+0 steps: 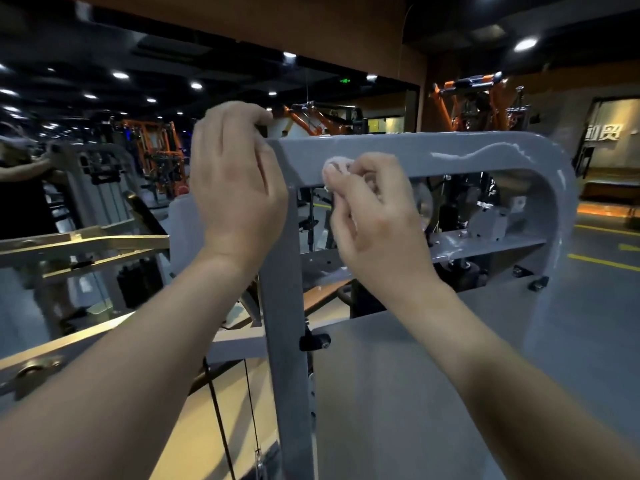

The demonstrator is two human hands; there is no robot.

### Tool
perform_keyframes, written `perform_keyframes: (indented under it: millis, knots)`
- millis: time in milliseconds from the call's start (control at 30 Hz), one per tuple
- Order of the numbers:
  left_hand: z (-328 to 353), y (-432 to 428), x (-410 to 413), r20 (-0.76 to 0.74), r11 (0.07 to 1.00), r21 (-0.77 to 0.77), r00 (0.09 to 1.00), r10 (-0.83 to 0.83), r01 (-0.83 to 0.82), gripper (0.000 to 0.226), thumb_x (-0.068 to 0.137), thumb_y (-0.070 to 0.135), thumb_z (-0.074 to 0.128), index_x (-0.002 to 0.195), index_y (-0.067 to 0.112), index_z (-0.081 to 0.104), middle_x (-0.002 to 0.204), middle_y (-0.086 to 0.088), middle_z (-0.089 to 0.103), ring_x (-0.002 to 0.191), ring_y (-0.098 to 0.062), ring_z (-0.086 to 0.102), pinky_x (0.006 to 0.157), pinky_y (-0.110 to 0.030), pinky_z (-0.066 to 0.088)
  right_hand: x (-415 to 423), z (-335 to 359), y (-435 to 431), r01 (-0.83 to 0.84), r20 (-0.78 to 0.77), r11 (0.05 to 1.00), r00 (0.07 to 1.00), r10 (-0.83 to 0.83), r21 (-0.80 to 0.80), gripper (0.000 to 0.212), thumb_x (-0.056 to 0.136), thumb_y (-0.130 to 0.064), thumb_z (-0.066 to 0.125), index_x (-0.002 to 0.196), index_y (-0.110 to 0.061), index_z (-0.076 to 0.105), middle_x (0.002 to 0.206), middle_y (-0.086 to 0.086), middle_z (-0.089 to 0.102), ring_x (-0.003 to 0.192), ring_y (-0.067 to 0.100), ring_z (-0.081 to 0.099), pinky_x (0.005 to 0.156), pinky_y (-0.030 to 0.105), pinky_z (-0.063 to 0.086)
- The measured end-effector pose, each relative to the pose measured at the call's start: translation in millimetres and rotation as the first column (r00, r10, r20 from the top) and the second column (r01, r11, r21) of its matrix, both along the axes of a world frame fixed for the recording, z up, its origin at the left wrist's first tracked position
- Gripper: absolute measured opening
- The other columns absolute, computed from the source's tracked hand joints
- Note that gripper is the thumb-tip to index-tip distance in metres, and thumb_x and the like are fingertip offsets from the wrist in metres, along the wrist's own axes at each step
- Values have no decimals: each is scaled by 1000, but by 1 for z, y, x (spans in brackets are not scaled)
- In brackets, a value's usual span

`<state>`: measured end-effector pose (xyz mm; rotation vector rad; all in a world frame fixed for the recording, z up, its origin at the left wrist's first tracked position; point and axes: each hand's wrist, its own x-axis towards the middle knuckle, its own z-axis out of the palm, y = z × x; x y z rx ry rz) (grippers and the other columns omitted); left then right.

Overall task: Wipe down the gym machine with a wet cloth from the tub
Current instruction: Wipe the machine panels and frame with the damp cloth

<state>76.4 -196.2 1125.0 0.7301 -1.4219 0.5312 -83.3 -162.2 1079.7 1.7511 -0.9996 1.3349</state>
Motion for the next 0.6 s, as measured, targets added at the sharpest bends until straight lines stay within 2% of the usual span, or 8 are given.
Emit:
perform_keyframes:
  millis: [133,200,300,433,500,600]
  knots:
    - [-2,1,1,-5,1000,-5,1000,-29,29,27,97,5,40,112,4,62,110,-9,61,103,-23,54,90,-32,42,-16,21,4,-30,179,998,983,38,-47,24,100,-7,59,121,-4,68,114,13,56,98,15,55,82,29,54]
    - [-3,-1,2,-10,998,-14,998,-60,59,26,96,4,41,112,4,62,111,-10,62,105,-25,55,91,-36,44,-14,38,1,5,208,998,978,8,-62,23,101,-8,57,121,-6,69,114,10,56,100,16,54,85,30,52]
    - [-2,-5,4,-1,995,-27,995,-96,96,27,96,3,42,114,2,62,114,-12,63,108,-30,58,95,-43,45,11,40,-1,26,152,999,988,-19,-44,27,97,-2,58,122,-4,69,119,14,58,108,26,55,90,34,50]
    - [-2,-8,6,23,990,-53,992,-127,128,29,93,1,44,113,1,64,117,-14,65,113,-32,59,100,-45,45,22,5,4,43,-49,999,998,-43,-6,36,94,6,57,128,-1,68,121,21,59,105,34,58,92,39,50]
    - [-2,-8,7,24,988,-64,990,-140,141,28,93,0,45,112,1,64,116,-14,65,112,-31,59,100,-42,45,6,5,3,95,25,994,995,-94,-52,34,95,5,58,126,-3,69,119,20,60,103,32,58,90,42,52]
    - [-2,-9,6,7,981,-79,984,-180,180,28,91,-2,44,110,0,64,115,-14,65,112,-29,59,100,-38,46,7,16,-1,149,259,986,958,-123,-81,25,101,-3,58,122,-2,70,115,14,59,101,23,58,85,39,54]
